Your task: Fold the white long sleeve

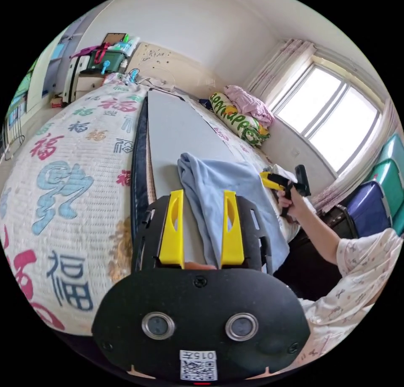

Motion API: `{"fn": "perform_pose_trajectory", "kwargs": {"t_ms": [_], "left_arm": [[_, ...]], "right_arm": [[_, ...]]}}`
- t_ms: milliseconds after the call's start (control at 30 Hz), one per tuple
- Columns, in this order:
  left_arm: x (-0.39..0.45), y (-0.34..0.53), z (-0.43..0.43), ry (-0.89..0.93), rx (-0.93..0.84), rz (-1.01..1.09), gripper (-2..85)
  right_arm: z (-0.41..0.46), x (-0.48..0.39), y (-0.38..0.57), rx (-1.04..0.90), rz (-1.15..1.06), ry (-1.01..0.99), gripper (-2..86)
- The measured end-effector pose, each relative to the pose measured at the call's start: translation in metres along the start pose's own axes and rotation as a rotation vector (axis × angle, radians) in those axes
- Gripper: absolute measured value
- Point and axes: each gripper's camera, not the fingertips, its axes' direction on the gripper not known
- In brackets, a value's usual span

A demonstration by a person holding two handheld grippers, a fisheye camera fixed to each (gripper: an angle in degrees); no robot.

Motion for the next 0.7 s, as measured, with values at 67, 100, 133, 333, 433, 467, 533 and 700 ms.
{"fn": "perform_pose_trajectory", "kwargs": {"t_ms": [67,100,133,333,433,467,533,700], "left_arm": [[-0.031,-0.039,0.036,0.069,-0.019,-0.063,15.5],[-0.036,-0.048,0.044,0.070,-0.024,-0.069,16.0],[-0.047,-0.064,0.060,0.063,-0.030,-0.087,16.6],[-0.093,-0.124,0.122,0.108,-0.061,-0.182,17.7],[-0.093,-0.146,0.143,0.027,-0.125,-0.116,15.6],[-0.094,-0.153,0.145,-0.001,-0.126,-0.100,14.6],[-0.100,-0.163,0.145,-0.012,-0.134,-0.099,13.6],[-0.113,-0.187,0.140,0.004,-0.144,-0.101,11.5]], "right_arm": [[-0.004,-0.035,-0.011,-0.001,0.001,-0.028,20.6],[-0.006,-0.044,-0.015,-0.002,0.002,-0.036,20.7],[-0.008,-0.063,-0.023,-0.009,0.005,-0.051,21.0],[-0.007,-0.160,-0.060,-0.092,-0.001,-0.065,19.7],[-0.004,-0.182,-0.067,-0.116,0.070,-0.151,17.7],[-0.002,-0.195,-0.066,-0.118,0.074,-0.157,16.7],[-0.003,-0.215,-0.061,-0.099,0.086,-0.159,15.9],[-0.004,-0.284,-0.052,-0.089,0.081,-0.145,14.4]]}}
